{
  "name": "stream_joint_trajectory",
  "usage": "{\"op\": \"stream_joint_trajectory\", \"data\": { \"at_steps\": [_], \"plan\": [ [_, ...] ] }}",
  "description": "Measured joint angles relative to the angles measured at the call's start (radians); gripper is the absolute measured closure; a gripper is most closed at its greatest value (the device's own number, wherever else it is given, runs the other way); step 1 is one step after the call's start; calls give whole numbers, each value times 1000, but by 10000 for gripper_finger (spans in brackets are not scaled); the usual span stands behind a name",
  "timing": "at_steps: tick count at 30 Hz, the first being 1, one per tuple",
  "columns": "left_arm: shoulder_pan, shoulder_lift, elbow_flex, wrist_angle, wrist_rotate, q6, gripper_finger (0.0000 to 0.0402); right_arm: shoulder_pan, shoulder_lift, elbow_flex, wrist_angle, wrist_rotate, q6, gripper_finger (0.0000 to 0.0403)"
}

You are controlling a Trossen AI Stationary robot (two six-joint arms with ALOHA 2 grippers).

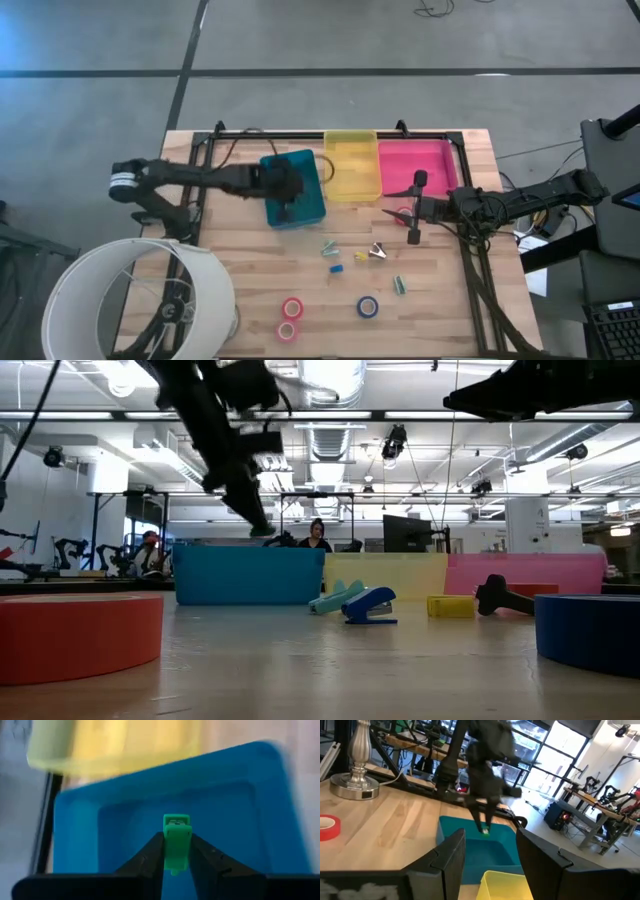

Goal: Pick and place Stapler, Stapler remover, tape
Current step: Put the green stapler into the blue bin

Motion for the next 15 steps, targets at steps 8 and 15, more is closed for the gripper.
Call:
{"op": "stream_joint_trajectory", "data": {
  "at_steps": [8, 15],
  "plan": [
    [183, 177, -1, -1, 66, -28, 317, 0, 0, 0, 0, 0, -1, 229],
    [206, 251, 5, -2, -111, 3, 285, 0, 0, 0, 0, 0, -1, 229]
  ]
}}
